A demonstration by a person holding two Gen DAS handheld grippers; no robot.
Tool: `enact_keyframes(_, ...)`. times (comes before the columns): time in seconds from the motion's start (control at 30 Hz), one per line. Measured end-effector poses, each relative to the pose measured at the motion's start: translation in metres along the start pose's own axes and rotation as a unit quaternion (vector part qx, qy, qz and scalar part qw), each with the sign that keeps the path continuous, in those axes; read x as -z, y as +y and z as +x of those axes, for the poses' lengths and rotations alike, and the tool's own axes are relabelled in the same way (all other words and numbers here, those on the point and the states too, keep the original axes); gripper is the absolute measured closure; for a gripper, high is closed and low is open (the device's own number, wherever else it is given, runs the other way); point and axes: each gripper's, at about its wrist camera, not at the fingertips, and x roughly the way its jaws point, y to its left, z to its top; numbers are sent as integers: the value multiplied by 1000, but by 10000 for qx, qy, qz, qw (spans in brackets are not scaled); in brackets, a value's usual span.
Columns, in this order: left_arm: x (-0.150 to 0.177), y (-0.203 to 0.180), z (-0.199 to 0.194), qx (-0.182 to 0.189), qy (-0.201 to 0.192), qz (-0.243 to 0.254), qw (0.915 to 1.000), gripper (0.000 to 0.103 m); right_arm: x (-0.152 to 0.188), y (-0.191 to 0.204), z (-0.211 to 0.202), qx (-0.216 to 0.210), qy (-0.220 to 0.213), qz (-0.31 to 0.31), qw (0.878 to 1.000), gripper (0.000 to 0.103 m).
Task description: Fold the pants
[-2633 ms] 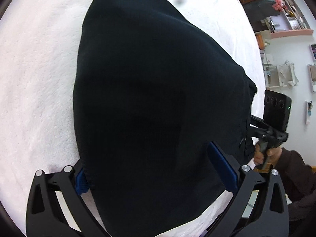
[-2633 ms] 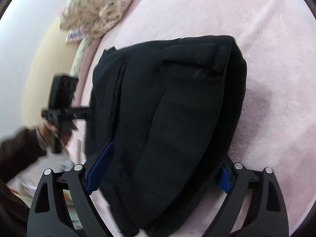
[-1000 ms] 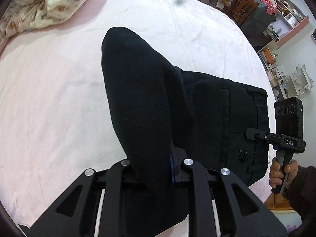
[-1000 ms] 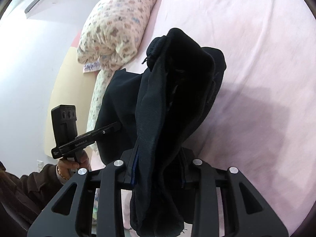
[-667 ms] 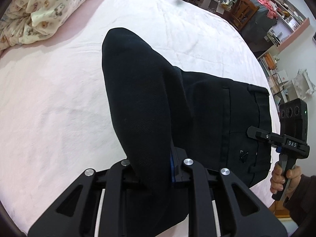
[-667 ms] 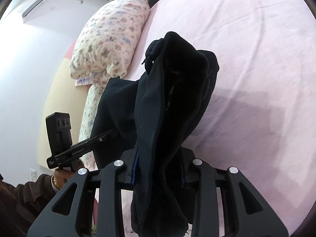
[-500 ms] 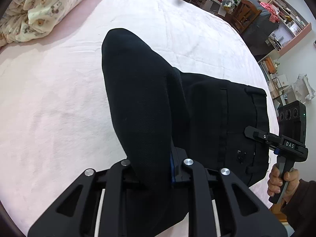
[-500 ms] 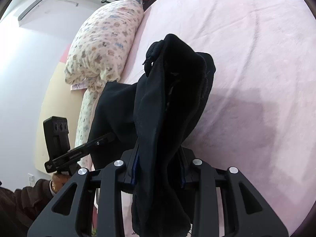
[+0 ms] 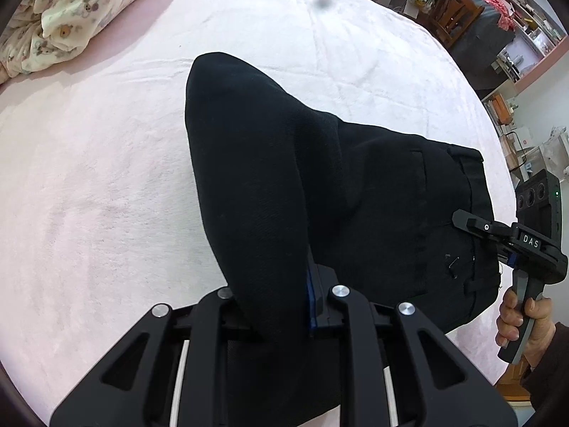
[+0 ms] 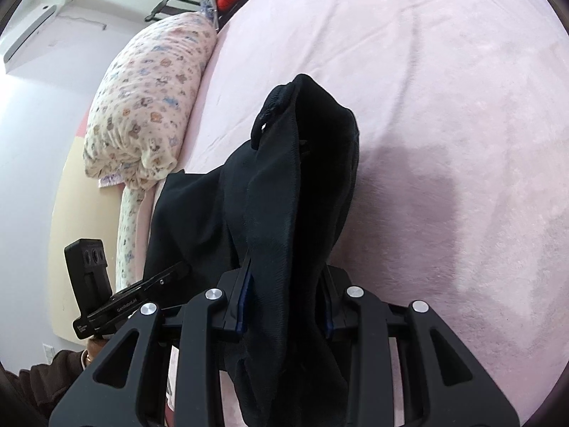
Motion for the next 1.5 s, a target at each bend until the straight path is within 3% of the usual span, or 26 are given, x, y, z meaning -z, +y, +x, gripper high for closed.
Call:
enact_keyframes(0.13,1,1,5,-121,19,43,9999,80,1,-3,2,148,-38,63,9999,70)
enact_keyframes(0.2,-3,-3,9,-294,57,114,9995,62,1,-2,4,342,-11,74,9994,68)
enact_keyframes(0.33,-2,0,16,-683,210,111,9974,45,0,1,7,595,33,34,9982,59)
enact_keyframes(0.4,-2,0,15,-914,148,179,9955,24,0,2,7,764,46,26,9971,56)
enact_keyframes(0.47,-1,-1,12,-1275,30,308,9914,17,0,0,6,860,39,68,9963,53)
enact_keyframes(0.67,1,13,7,-1460,71,85,9892,3,3,-5,-4,1083,-147,211,9938,49)
enact_keyframes(0.83,6,18,0,-1581,-11,84,9874,2,6,-1,-13,1328,-331,171,9904,41)
enact_keyframes(1.0,12,20,-16,-1649,-169,-45,9862,2,8,-8,-45,1677,-921,507,9802,39)
enact_keyframes(1.07,12,31,-27,-1887,-391,-232,9810,2,8,0,-59,1890,-1218,327,9739,40)
enact_keyframes(1.2,20,39,-66,-2319,-1324,-691,9612,2,12,37,-62,2036,-1417,-635,9667,40)
enact_keyframes(1.27,22,26,-78,-2113,-1680,-552,9613,2,16,61,-45,2071,-1229,-1249,9625,40)
enact_keyframes(1.33,22,2,-80,-1671,-1834,-166,9686,2,22,79,-26,2152,-1024,-1726,9557,40)
enact_keyframes(1.4,21,-23,-73,-1391,-1722,191,9750,2,24,91,-6,2234,-832,-2014,9500,40)
enact_keyframes(1.5,12,-46,-52,-1111,-1471,515,9815,2,18,97,8,2217,-771,-1972,9519,40)
